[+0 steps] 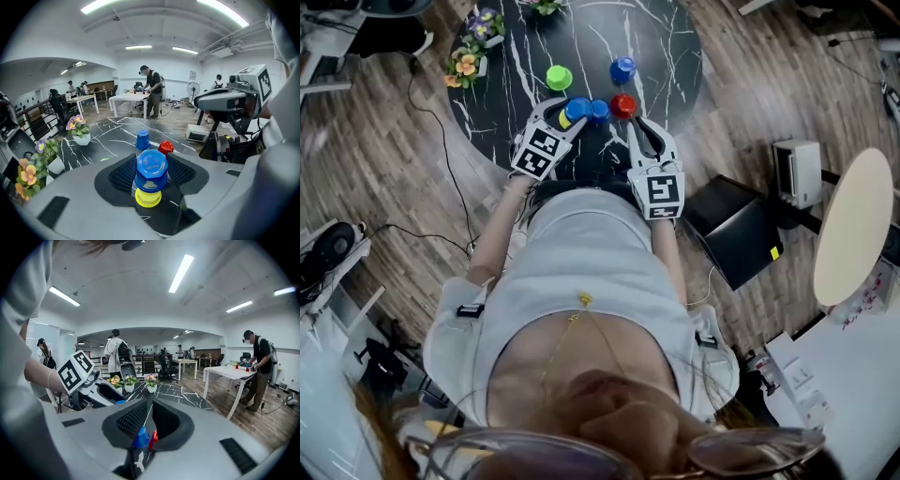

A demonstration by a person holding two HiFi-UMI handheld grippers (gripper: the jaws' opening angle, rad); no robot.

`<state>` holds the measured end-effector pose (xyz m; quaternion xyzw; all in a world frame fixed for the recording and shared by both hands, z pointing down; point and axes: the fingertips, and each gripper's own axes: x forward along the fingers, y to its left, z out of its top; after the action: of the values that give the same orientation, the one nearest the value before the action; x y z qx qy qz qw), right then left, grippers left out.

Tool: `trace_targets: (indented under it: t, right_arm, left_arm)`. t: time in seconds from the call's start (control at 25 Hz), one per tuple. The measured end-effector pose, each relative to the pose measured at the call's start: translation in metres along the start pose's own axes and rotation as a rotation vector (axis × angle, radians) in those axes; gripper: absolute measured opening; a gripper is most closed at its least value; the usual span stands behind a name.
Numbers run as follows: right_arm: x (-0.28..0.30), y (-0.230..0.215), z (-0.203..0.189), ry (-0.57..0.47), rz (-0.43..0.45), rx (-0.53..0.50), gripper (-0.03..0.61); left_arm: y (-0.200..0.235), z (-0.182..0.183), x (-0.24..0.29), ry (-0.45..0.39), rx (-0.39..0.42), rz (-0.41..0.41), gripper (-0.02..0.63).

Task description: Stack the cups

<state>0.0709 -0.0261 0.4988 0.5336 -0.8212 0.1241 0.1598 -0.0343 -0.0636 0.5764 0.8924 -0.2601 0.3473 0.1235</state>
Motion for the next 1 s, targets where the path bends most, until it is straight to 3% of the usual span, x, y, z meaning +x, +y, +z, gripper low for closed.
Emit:
trace_targets:
  t: [0.64, 1.0]
  right_arm:
    - [0.001, -0.026, 0.0, -0.002, 0.015, -0.005, 0.028]
    - [0.019, -0.045, 0.0, 0.003, 0.059, -0.038, 0.041]
  left_arm:
    - [-0.007, -0.003, 0.015, 0.026, 0.016, 0.019, 0.226]
    - [-0.001, 0.013, -0.013, -0.12, -0.101, 0.105, 0.259]
